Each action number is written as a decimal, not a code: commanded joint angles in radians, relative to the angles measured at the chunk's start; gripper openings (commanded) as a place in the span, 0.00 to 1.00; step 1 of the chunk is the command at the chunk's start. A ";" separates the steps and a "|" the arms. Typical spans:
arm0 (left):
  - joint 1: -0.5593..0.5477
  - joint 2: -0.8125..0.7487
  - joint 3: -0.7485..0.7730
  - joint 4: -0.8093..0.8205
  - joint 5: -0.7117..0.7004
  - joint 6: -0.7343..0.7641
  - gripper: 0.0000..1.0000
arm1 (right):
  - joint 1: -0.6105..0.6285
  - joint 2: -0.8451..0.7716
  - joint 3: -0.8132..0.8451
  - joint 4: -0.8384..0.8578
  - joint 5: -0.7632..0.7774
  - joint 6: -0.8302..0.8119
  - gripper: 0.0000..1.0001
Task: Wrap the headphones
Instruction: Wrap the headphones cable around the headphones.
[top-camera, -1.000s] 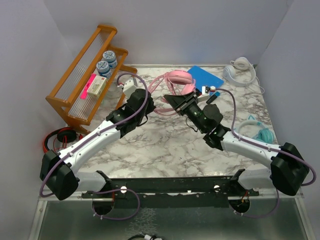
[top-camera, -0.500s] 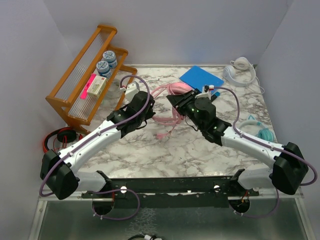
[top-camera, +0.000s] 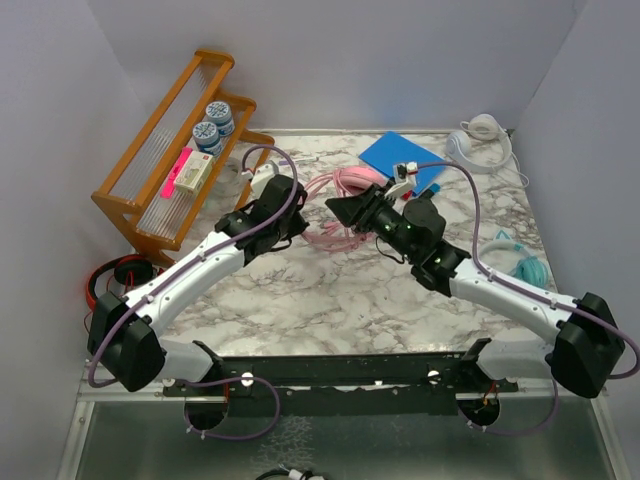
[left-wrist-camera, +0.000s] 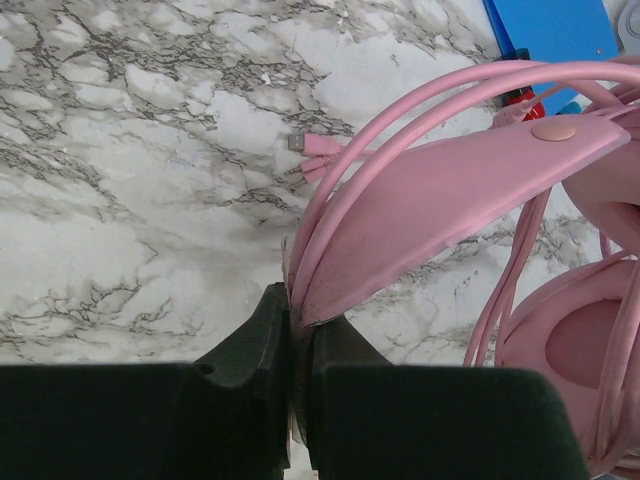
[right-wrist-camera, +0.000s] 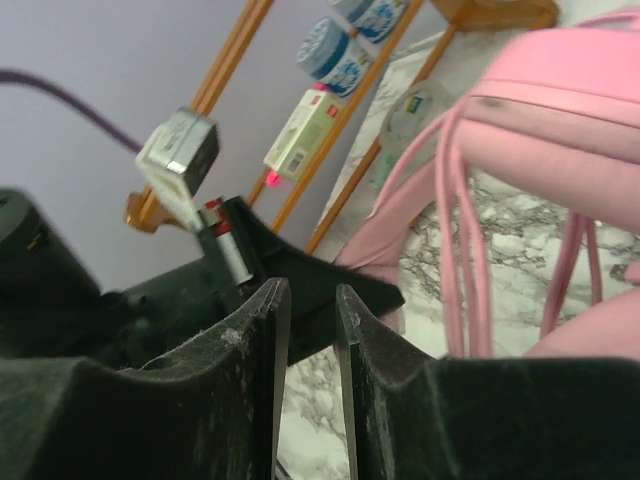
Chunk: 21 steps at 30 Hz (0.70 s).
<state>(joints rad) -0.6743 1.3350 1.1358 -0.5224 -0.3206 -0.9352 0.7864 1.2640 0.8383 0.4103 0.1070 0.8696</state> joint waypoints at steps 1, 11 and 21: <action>0.013 -0.038 0.017 0.080 0.026 0.013 0.00 | 0.006 -0.058 -0.017 0.084 -0.212 -0.195 0.34; 0.017 -0.092 0.027 0.075 0.055 0.085 0.00 | -0.069 -0.119 0.255 -0.379 -0.076 -0.591 0.40; 0.019 -0.095 0.080 0.047 0.118 0.115 0.00 | -0.469 0.012 0.442 -0.534 -0.350 -0.563 0.40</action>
<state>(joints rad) -0.6601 1.2793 1.1381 -0.5282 -0.2684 -0.8181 0.4370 1.2064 1.2541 -0.0093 -0.0868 0.2935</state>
